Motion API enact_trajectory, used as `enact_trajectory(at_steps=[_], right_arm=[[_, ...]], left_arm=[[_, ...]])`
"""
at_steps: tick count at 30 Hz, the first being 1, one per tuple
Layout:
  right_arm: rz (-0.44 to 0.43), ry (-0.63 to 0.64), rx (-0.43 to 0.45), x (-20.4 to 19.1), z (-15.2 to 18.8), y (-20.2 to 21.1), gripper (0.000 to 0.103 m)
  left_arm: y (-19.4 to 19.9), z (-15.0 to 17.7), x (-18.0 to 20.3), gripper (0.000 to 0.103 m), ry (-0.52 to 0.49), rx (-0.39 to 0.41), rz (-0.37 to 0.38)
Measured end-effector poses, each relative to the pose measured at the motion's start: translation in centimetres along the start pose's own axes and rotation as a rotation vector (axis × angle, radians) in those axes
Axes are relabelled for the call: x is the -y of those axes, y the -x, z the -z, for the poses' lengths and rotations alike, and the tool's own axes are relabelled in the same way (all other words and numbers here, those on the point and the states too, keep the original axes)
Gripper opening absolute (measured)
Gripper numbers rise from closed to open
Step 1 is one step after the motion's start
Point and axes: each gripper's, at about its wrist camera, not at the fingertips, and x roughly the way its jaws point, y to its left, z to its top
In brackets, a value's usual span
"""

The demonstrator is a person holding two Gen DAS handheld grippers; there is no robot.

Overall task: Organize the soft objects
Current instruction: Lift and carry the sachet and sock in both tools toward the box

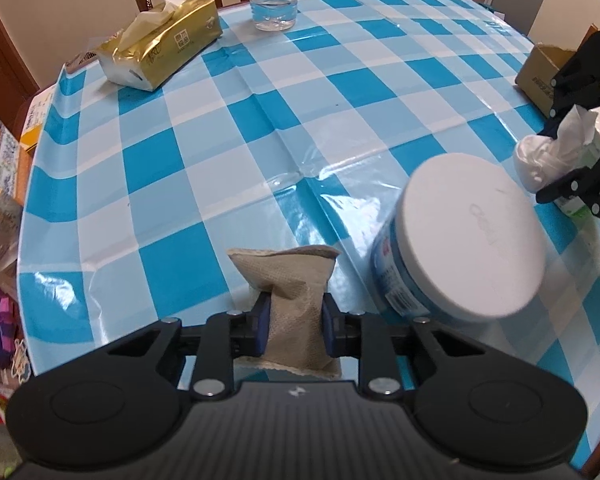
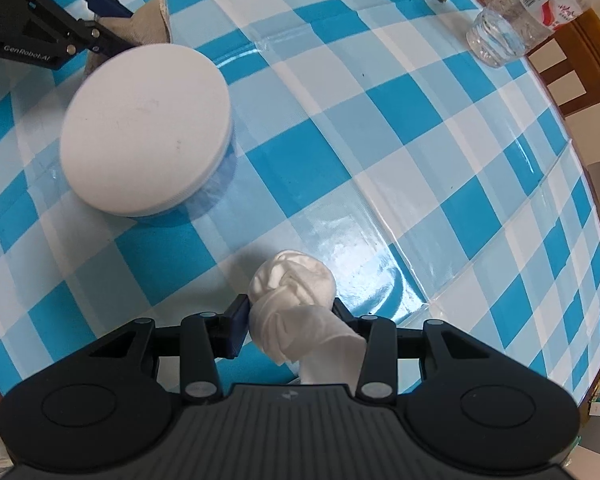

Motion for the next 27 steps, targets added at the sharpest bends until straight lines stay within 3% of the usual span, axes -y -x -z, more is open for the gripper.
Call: enact_trajectory(at_steps=[14,27], right_arm=[[-0.022,-0.044,0.12,-3.3,2.0,4.9,0.047],[0.003,-0.237,0.221,-7.2,8.3,9.5,0.047]], left_arm=[[5.8,2.6,3.9,0.024,-0.023,0.023,0.052],[10.3,4.0,11.2,0.024,-0.192,0.08,0.161]])
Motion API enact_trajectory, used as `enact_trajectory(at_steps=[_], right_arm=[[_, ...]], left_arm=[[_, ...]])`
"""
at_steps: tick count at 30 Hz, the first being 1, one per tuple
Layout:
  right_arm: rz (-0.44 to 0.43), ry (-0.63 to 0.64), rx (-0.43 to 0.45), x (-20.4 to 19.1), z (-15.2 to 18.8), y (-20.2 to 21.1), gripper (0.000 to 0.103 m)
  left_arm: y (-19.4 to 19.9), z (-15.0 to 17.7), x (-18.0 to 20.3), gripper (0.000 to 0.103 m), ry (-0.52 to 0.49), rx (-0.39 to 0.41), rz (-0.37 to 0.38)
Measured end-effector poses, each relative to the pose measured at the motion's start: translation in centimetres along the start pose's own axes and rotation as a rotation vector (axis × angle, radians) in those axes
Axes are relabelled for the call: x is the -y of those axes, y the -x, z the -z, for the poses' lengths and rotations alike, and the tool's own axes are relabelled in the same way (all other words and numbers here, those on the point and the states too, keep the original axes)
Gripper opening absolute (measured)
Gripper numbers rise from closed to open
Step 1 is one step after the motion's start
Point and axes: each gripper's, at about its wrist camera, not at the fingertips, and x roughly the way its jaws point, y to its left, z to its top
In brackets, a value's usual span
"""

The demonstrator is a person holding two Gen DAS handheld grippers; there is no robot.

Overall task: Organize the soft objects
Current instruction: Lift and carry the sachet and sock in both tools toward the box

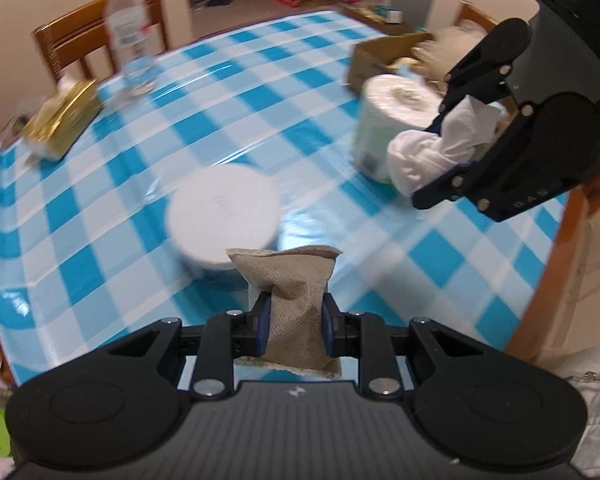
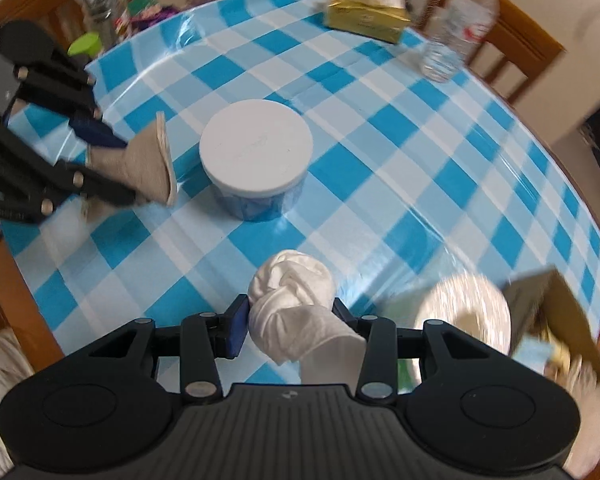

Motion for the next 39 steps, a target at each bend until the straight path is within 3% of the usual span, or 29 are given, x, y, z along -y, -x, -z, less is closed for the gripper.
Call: enact_trajectory(at_steps=[8,16,25,34,37,39], right_arm=[[0.033,-0.194,0.07,2.0,6.8,3.6,0.047],[0.111,-0.327,0.129,9.4,13.4,7.3,0.047],[0.18,-0.421,0.164,17.6,18.7,7.2,0.047],[0.168,-0.463,0.161,22.1,21.2,5.6,0.047],[0.169,-0.461,0.163,22.9,21.5,5.6,0.047],[0.171,-0.458,0.167,23.3,21.5,5.7,0.047]], left_arm=[[0.4,-1.7,5.4,0.024,-0.103,0.008,0.043],[-0.5,-5.9,11.1,0.024,-0.12,0.039,0.057],[-2.6,-13.1,16.7,0.024,-0.164,0.088,0.062],[-6.8,-21.0,19.8,0.024,-0.158,0.143,0.074],[-8.8,-22.7,20.1,0.032,-0.125,0.157,0.057],[-10.1,-23.3,20.1,0.059,-0.103,0.172,0.064]])
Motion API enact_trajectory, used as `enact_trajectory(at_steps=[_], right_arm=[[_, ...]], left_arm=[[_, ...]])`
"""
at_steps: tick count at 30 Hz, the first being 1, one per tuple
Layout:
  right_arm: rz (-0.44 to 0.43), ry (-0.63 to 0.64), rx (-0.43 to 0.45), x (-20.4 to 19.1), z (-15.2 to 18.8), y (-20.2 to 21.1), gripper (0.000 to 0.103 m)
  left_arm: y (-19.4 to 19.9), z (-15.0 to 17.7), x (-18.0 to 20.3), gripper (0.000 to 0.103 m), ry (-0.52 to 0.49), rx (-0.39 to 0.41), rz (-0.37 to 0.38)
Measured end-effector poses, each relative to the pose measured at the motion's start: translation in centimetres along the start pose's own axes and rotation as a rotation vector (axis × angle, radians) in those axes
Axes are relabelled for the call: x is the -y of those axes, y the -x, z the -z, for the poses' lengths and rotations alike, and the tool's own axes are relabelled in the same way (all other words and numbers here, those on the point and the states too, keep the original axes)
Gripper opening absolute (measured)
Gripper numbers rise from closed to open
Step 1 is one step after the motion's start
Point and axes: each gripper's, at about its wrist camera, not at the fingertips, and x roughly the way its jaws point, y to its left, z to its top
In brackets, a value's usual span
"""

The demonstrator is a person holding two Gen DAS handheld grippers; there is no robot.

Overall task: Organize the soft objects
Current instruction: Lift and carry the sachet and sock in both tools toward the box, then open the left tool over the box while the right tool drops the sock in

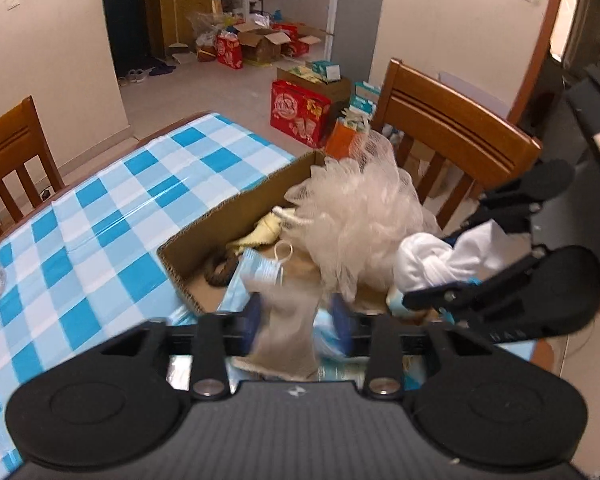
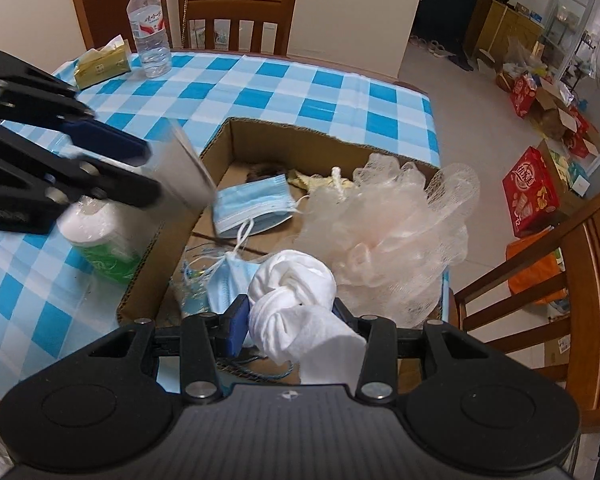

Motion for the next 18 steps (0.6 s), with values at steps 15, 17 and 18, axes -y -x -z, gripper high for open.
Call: enact_trajectory(at_steps=[15,17,18], right_arm=[[-0.086,0.022,0.09,0.2,-7.7,-3.1,0.047],[-0.096,0.021,0.116,-0.4,-9.0,-3.9,0.051],[-0.097,0.016,0.129,-0.6,-9.5,-4.2,0.055]], left_arm=[[2.9,2.4,1.0,0.102,0.066,0.09,-0.205],[3.3,3.1,1.2,0.102,0.083,0.1,-0.229],[3.6,3.5,1.3,0.102,0.089,0.104,-0.241]])
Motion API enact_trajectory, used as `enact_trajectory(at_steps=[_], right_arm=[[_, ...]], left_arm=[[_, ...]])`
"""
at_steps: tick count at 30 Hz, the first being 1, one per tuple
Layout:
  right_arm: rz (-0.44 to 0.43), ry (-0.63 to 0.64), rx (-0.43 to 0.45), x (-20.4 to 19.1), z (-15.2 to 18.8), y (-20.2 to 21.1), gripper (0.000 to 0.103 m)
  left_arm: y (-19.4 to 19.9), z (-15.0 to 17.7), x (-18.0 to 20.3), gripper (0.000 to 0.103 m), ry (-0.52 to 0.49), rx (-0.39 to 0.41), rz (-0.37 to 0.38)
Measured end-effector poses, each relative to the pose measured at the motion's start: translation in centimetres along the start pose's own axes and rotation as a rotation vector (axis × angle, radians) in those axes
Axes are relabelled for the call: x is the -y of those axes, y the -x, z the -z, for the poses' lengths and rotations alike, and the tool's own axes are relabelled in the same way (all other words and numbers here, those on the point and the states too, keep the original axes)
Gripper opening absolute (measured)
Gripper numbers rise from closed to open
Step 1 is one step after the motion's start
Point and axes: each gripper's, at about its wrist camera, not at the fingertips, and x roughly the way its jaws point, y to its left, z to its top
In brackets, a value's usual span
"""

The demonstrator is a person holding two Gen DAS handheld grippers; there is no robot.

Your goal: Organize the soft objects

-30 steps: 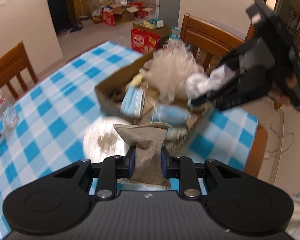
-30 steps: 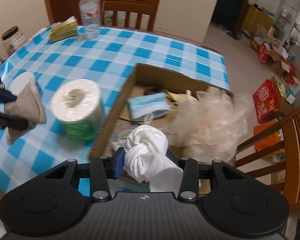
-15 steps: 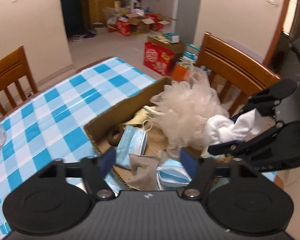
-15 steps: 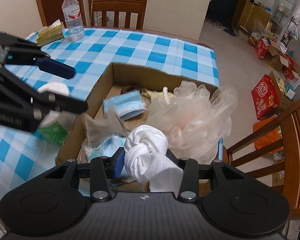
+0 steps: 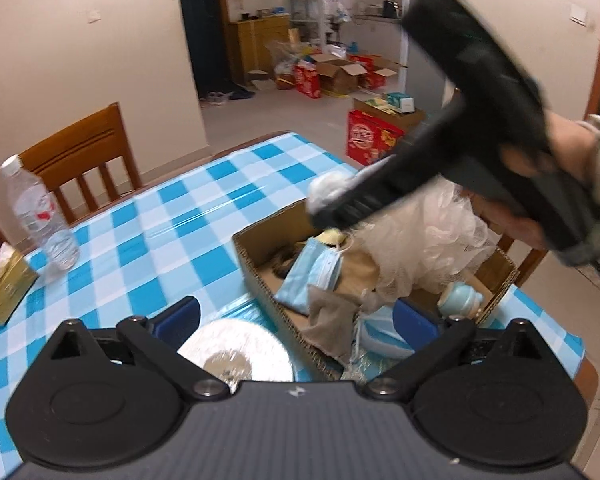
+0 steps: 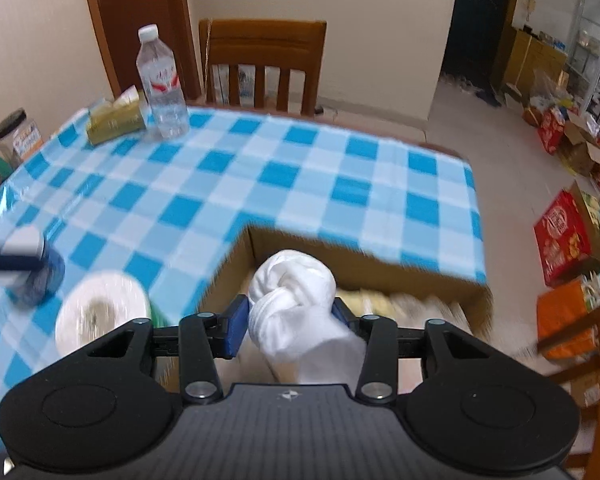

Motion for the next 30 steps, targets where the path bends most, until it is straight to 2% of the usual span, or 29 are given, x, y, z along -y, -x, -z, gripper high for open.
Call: enact_trajectory(at_steps=[2,4,8,11,16,23,30], right_arm=[[-0.009,-0.029,0.014,-0.1,-0.8,-1.1,0.082],[-0.006,-0.054,0.028,-0.1,-1.1,-1.6,0.089],[0.023,-0.093,0.015,-0.3,-0.7,-1.5,0.092],[0.088,-0.114,0.009,-0.8,0.4,-0.5,0.096],[0.212,-0.193,0.003,-2.4,3.4,2.9,0.103],[0.373,-0.385,-0.058,-5.0,8.6,7.5,0.103],[0.438,-0.474,-0.073,-8.6,11.9,11.1,0.103]], left_arm=[[0.3,0.6,0.0,0.102,0.008,0.002,-0.026],[0.7,1.2,-0.1,0.102,0.015,0.002,-0.052],[1.6,2.1,-0.7,0.102,0.038,0.012,-0.085],[2.2,2.6,-1.4,0.102,0.066,0.018,-0.101],[2.8,3.1,-1.9,0.102,0.041,0.028,-0.134],[3.9,3.1,-2.9,0.102,0.168,-0.076,-0.056],[5.3,3.8,-2.1,0.102,0.144,-0.114,-0.025]])
